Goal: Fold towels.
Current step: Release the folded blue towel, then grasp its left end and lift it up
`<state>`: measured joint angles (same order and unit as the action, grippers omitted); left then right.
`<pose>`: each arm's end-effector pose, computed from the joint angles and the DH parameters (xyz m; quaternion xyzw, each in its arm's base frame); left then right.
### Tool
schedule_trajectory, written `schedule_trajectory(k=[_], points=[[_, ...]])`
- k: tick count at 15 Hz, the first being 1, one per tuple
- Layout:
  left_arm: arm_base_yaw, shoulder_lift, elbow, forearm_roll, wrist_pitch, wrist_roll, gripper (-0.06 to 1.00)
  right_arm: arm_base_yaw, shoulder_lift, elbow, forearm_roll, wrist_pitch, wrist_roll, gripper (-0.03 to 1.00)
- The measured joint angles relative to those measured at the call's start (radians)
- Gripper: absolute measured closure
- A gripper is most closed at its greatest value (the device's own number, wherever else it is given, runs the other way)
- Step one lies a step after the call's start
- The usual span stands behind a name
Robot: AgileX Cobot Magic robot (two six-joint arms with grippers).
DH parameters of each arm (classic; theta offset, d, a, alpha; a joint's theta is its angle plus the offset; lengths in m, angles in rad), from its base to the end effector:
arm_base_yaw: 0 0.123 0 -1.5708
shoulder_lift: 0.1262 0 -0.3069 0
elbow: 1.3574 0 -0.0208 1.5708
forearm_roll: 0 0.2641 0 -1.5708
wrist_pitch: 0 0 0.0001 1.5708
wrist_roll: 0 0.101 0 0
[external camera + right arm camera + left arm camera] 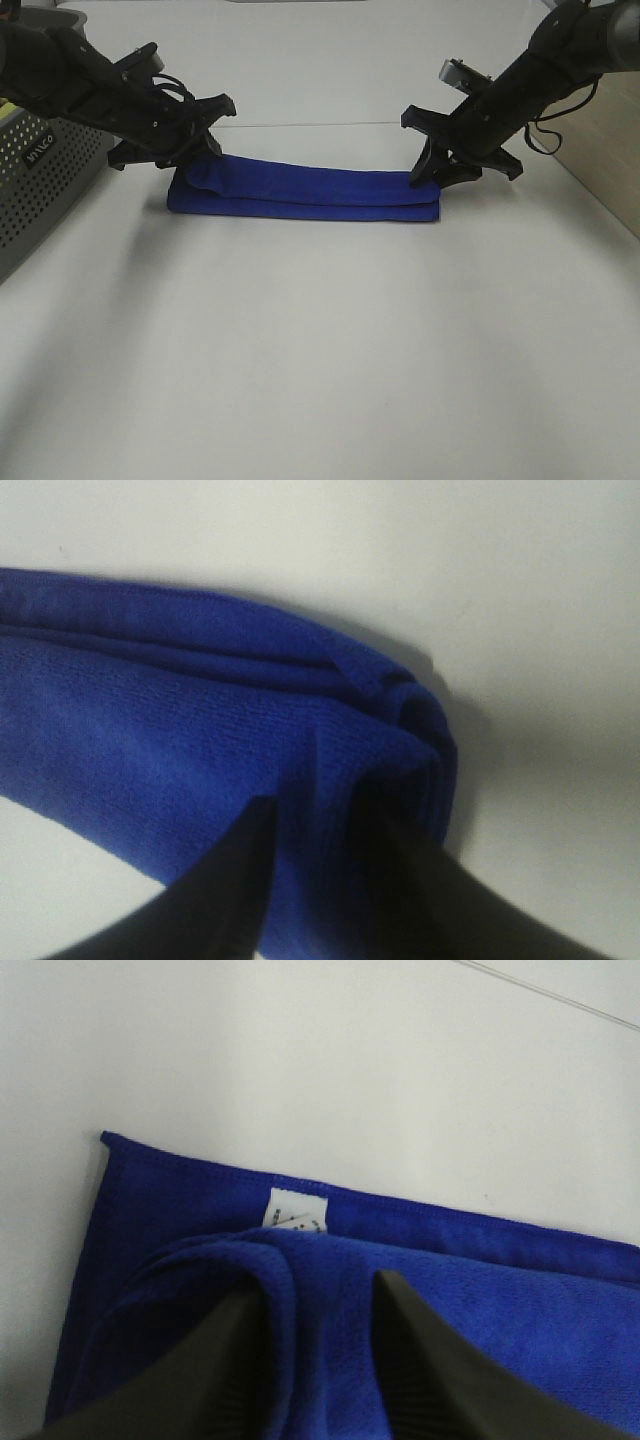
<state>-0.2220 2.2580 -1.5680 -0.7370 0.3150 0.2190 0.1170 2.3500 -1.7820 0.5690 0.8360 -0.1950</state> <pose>0.5009 -0.1347 0.1277 -0.0884 0.9253 -0.2160 0.2989 0.5077 0.1004 0.1215 0.0104 0.9654 0.2255 0.1305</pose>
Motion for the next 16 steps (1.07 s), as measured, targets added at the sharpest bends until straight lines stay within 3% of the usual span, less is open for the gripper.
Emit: schedule_trajectory(k=[2,4,8,16], points=[[0.0,0.0,-0.019,0.002,0.006,0.0,0.31,0.0,-0.003,0.0,0.007,0.037,0.003,0.29],[0.0,-0.007,-0.02,0.044,0.008,0.0,0.16,0.0,-0.022,0.0,0.007,0.063,0.004,0.16],[0.015,-0.015,-0.02,0.182,0.065,-0.067,0.13,0.0,-0.075,0.0,-0.086,0.128,0.004,0.13],[0.047,0.058,-0.067,0.201,0.129,-0.065,0.13,0.0,-0.075,0.0,-0.108,0.112,0.022,0.13]])
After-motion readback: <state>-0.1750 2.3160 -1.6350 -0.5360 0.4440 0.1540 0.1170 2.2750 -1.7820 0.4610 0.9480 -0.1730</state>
